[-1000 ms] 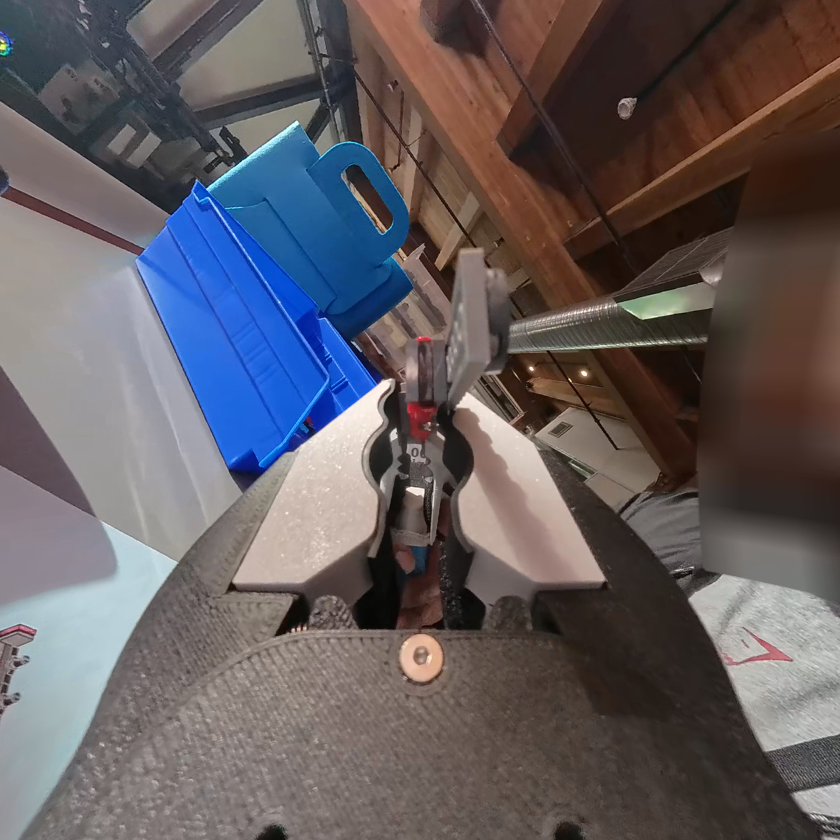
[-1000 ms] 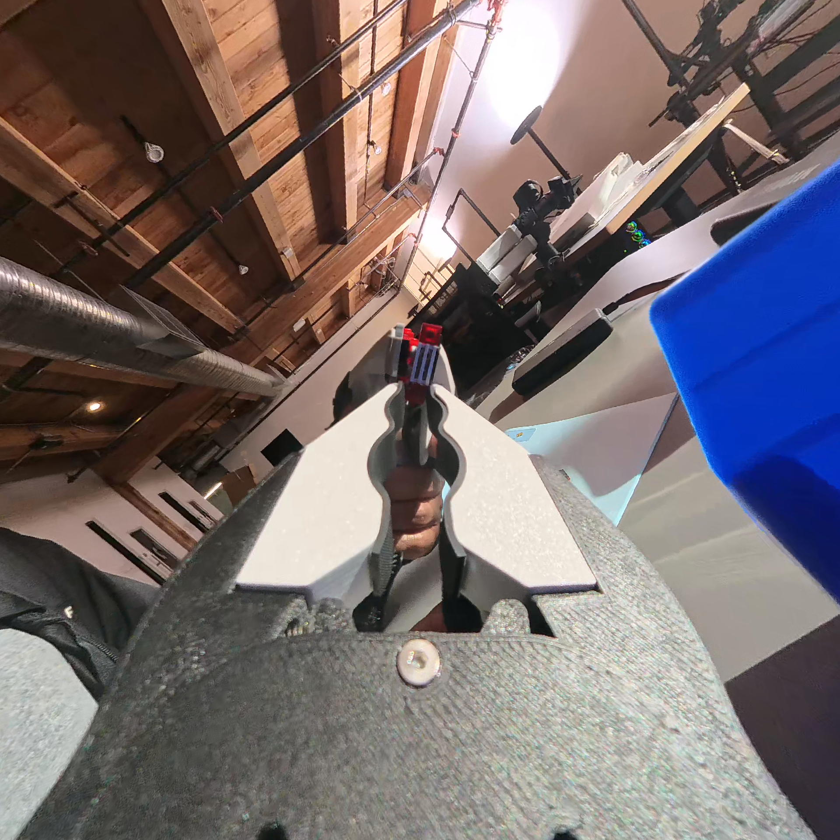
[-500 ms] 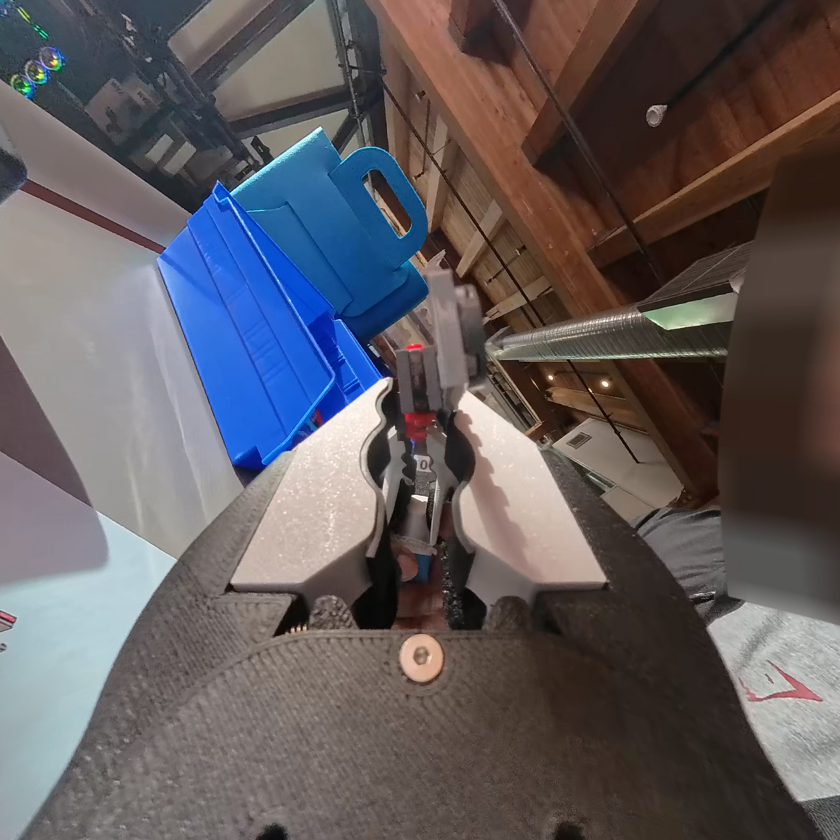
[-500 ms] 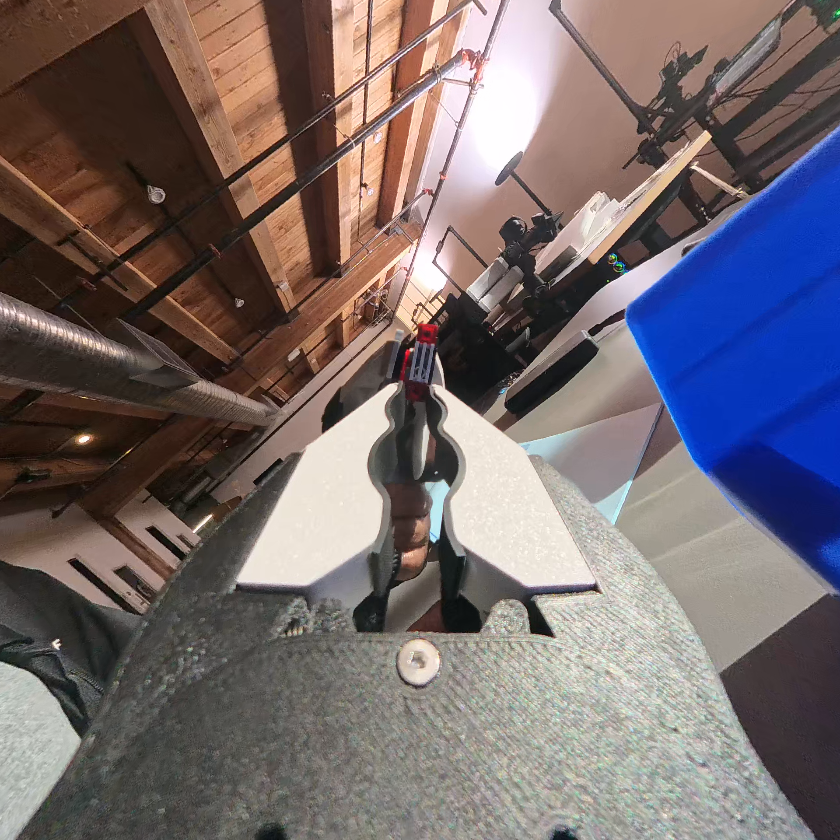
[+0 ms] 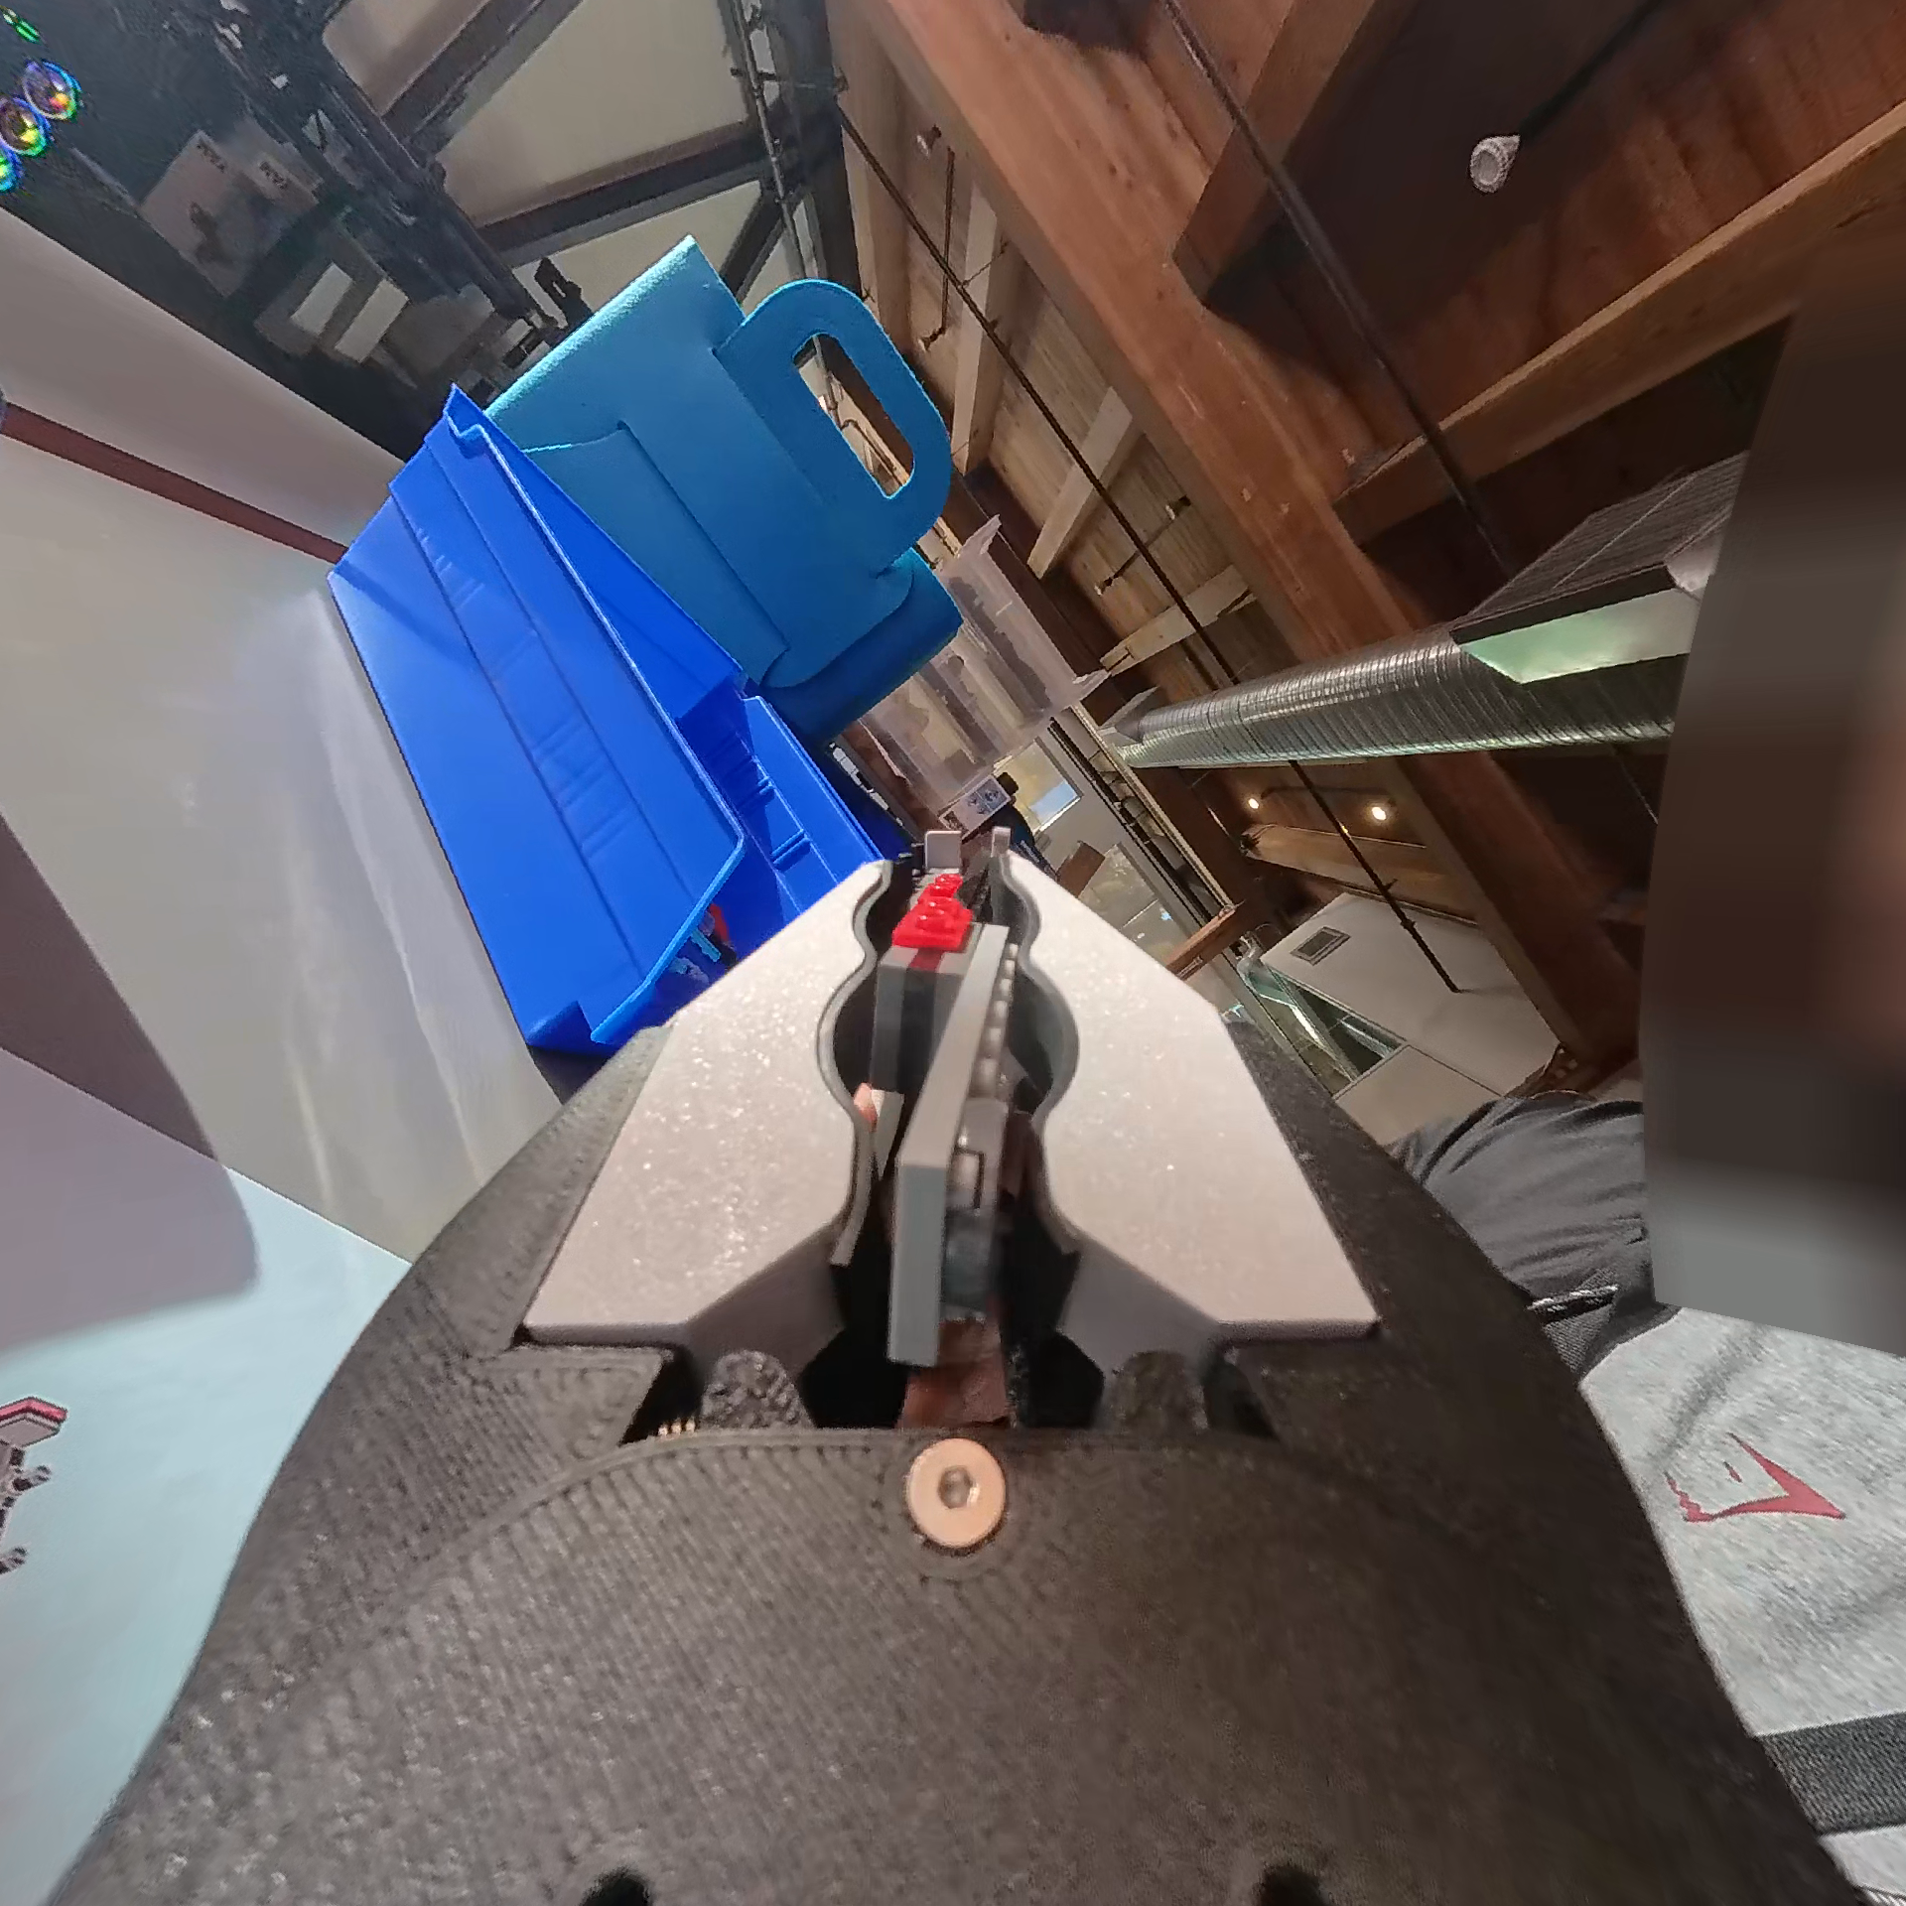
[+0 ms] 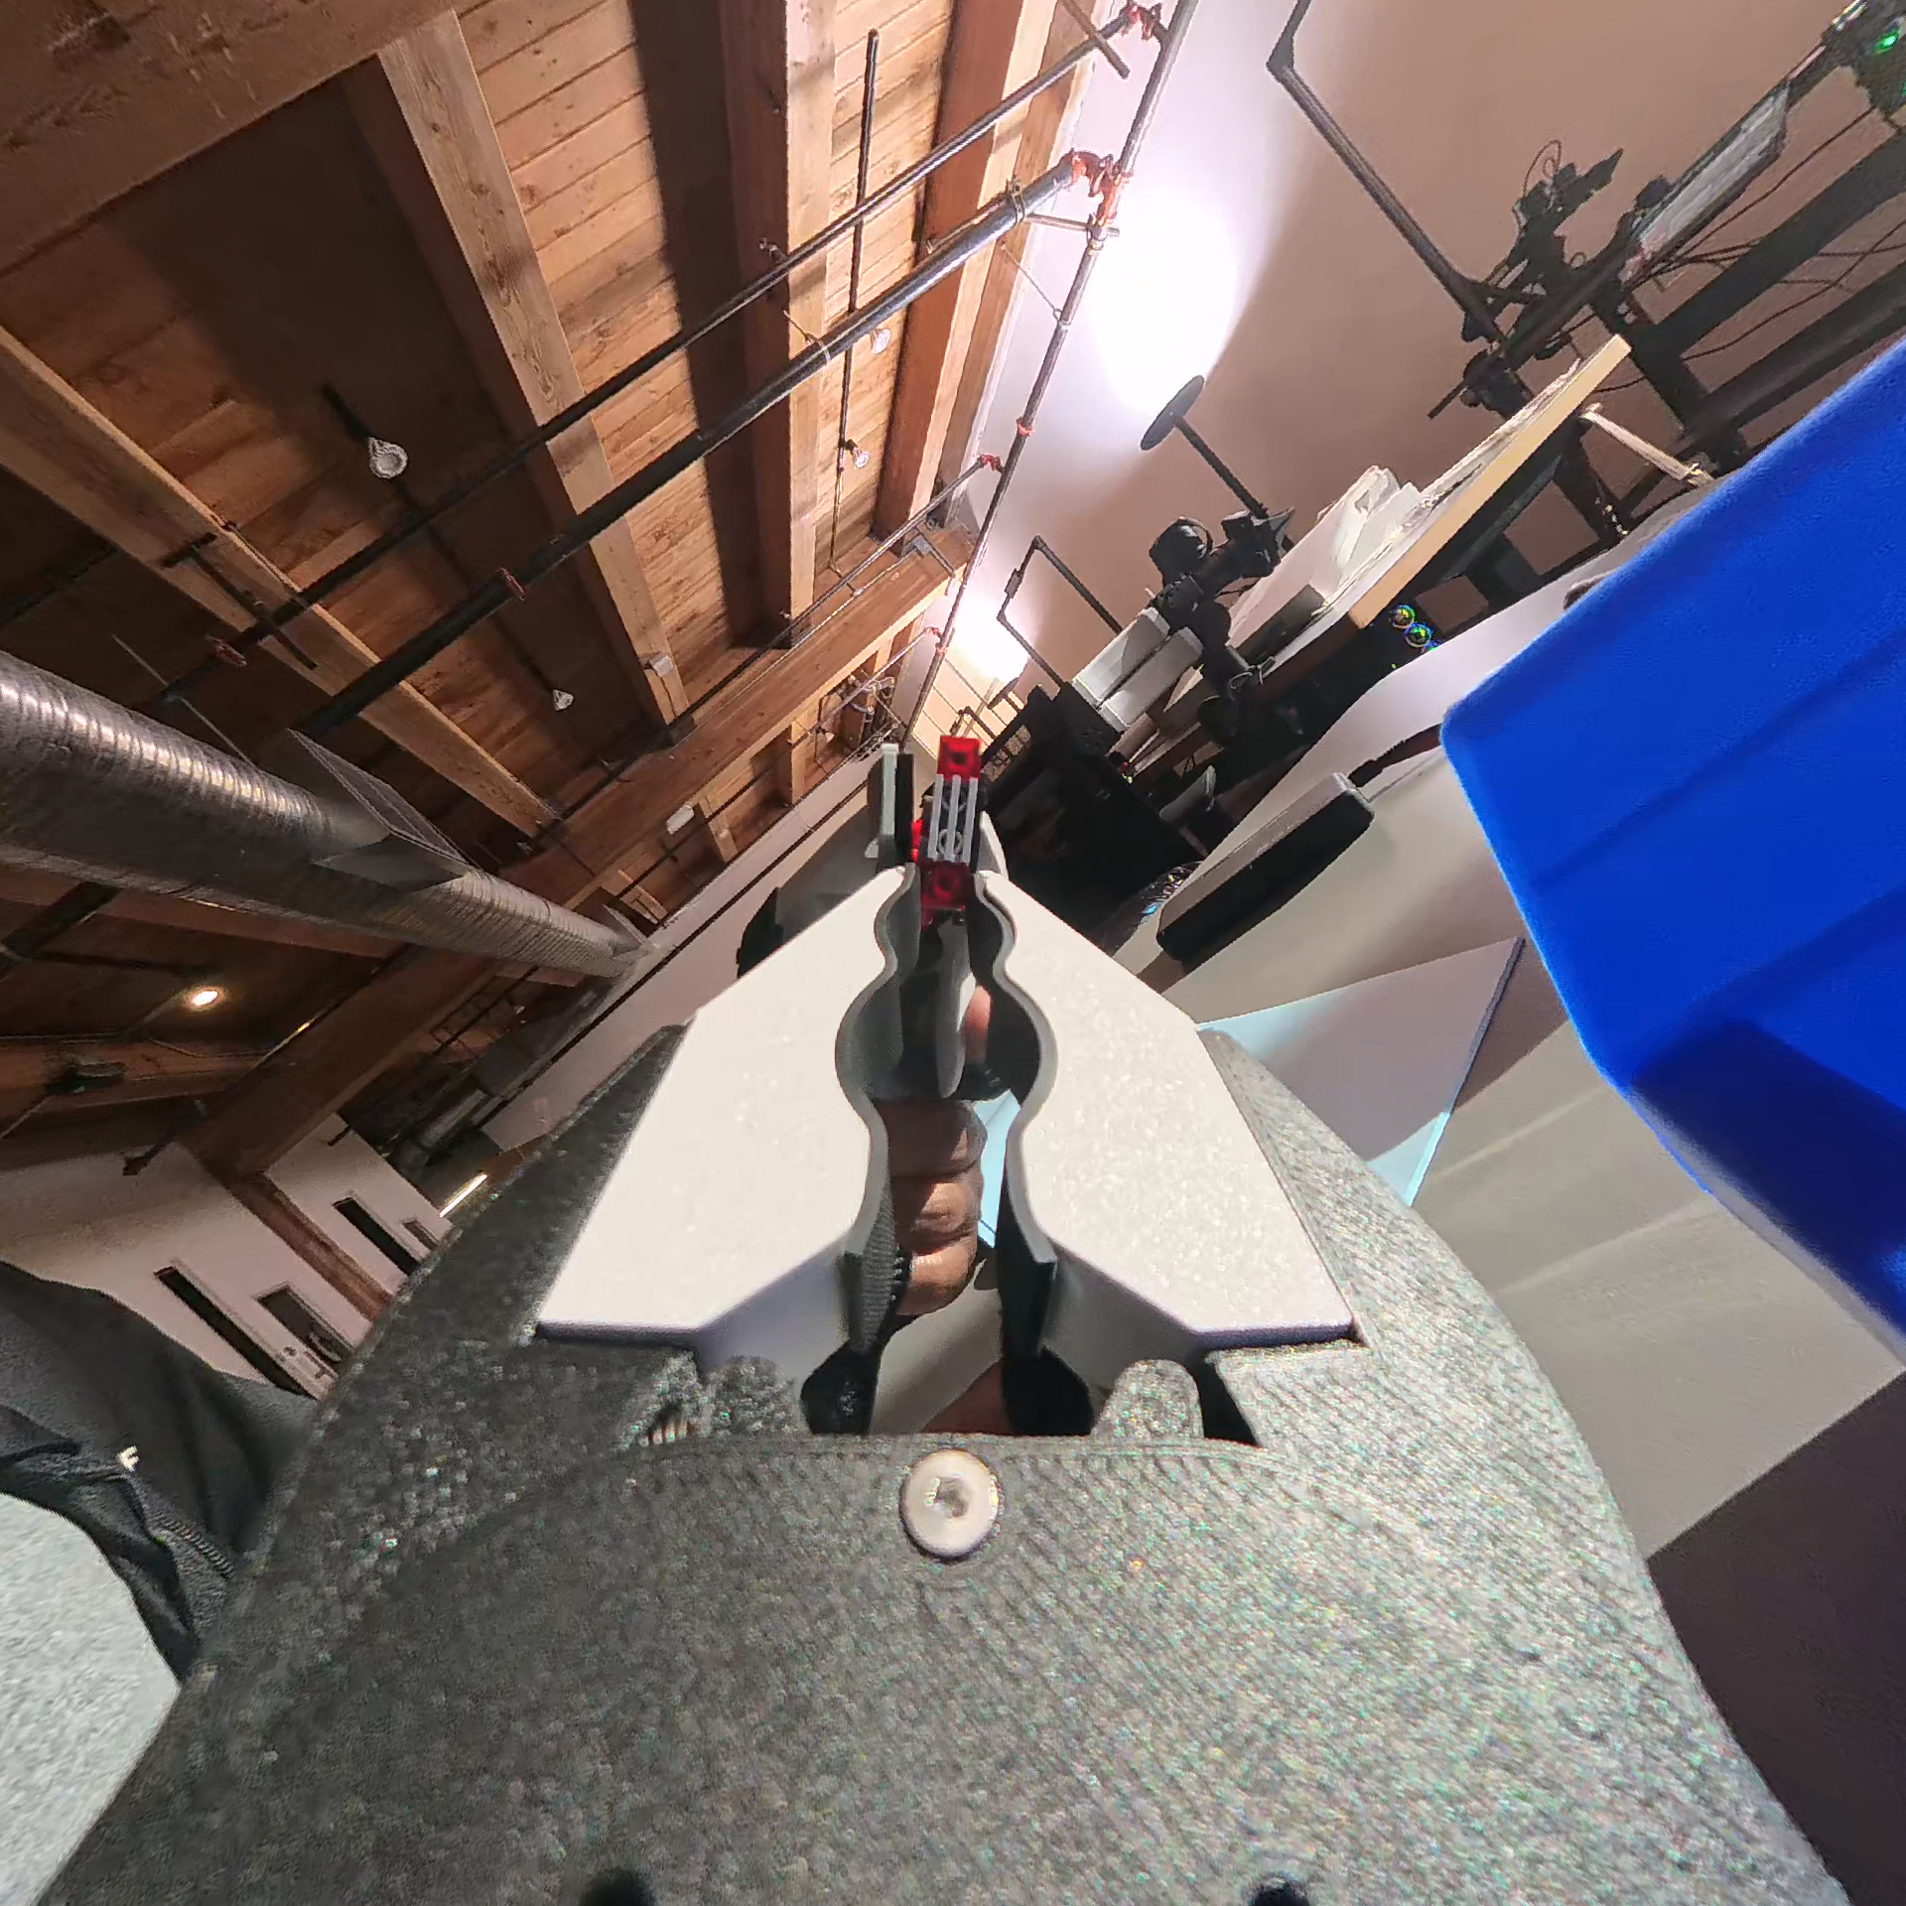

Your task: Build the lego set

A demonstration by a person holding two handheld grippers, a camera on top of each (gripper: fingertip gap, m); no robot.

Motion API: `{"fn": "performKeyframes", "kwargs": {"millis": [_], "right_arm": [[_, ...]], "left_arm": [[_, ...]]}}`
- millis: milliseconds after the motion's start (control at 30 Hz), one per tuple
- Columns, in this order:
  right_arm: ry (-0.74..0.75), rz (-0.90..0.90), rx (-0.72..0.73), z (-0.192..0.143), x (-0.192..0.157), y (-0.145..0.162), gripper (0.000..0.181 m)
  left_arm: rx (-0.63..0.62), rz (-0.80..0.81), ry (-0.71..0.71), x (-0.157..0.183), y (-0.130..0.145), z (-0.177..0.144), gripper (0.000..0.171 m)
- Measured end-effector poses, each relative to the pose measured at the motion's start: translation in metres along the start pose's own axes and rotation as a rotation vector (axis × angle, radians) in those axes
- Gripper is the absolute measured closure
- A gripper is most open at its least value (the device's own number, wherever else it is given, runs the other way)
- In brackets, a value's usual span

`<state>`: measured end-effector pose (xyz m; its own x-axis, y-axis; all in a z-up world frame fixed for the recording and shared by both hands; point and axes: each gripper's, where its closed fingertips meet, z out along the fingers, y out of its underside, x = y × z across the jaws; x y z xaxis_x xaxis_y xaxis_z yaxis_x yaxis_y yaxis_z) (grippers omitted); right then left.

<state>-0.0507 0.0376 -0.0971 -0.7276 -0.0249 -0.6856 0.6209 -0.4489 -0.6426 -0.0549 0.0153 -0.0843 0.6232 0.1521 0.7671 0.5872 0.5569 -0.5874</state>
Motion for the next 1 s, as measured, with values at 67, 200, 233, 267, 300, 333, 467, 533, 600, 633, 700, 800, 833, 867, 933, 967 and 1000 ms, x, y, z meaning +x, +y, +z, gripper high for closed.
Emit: {"fn": "performKeyframes", "kwargs": {"millis": [67, 200, 233, 267, 300, 333, 467, 533, 600, 633, 700, 800, 833, 867, 933, 967, 1000], "right_arm": [[-0.002, 0.001, 0.006, 0.0, 0.0, 0.0, 0.171], [0.001, 0.004, 0.018, -0.001, 0.001, -0.003, 0.172], [0.002, 0.003, 0.023, -0.001, 0.001, -0.003, 0.172], [0.004, 0.003, 0.025, -0.002, 0.001, -0.004, 0.172], [0.006, 0.004, 0.027, -0.002, 0.001, -0.004, 0.172], [0.007, 0.005, 0.028, -0.002, 0.002, -0.004, 0.172], [0.019, 0.029, 0.042, -0.002, 0.004, -0.005, 0.171], [0.027, 0.04, 0.045, -0.003, 0.006, -0.005, 0.171], [0.035, 0.054, 0.047, -0.003, 0.007, -0.005, 0.171], [0.038, 0.062, 0.049, -0.003, 0.007, -0.005, 0.171], [0.042, 0.079, 0.05, -0.003, 0.008, -0.004, 0.171], [0.041, 0.099, 0.04, -0.003, 0.008, -0.002, 0.17], [0.04, 0.102, 0.04, -0.003, 0.008, -0.001, 0.169], [0.039, 0.102, 0.041, -0.003, 0.008, -0.001, 0.169], [0.038, 0.102, 0.04, -0.003, 0.007, -0.002, 0.166], [0.036, 0.103, 0.038, -0.003, 0.007, -0.002, 0.164], [0.034, 0.107, 0.033, -0.002, 0.007, -0.002, 0.161]], "left_arm": [[0.001, -0.001, 0.003, 0.001, 0.0, 0.0, 0.154], [0.005, -0.033, -0.012, -0.002, 0.002, 0.002, 0.152], [0.0, -0.033, -0.018, -0.003, 0.003, 0.002, 0.151], [-0.005, -0.03, -0.025, -0.004, 0.003, 0.003, 0.151], [-0.009, -0.027, -0.033, -0.004, 0.004, 0.003, 0.151], [-0.011, -0.027, -0.038, -0.005, 0.004, 0.003, 0.151], [-0.017, -0.068, -0.047, -0.008, 0.006, 0.003, 0.15], [-0.013, -0.095, -0.047, -0.01, 0.007, 0.003, 0.15], [-0.008, -0.136, -0.038, -0.012, 0.008, 0.003, 0.15], [-0.004, -0.155, -0.033, -0.013, 0.008, 0.003, 0.151], [0.006, -0.187, -0.025, -0.015, 0.008, 0.002, 0.152], [0.029, -0.241, -0.013, -0.018, 0.006, 0.001, 0.155], [0.031, -0.255, -0.009, -0.018, 0.006, 0.0, 0.155], [0.033, -0.264, -0.006, -0.019, 0.006, 0.0, 0.155], [0.035, -0.273, -0.008, -0.02, 0.006, 0.0, 0.155], [0.034, -0.274, -0.011, -0.02, 0.006, 0.0, 0.155], [0.032, -0.272, -0.014, -0.021, 0.006, 0.0, 0.155]]}}
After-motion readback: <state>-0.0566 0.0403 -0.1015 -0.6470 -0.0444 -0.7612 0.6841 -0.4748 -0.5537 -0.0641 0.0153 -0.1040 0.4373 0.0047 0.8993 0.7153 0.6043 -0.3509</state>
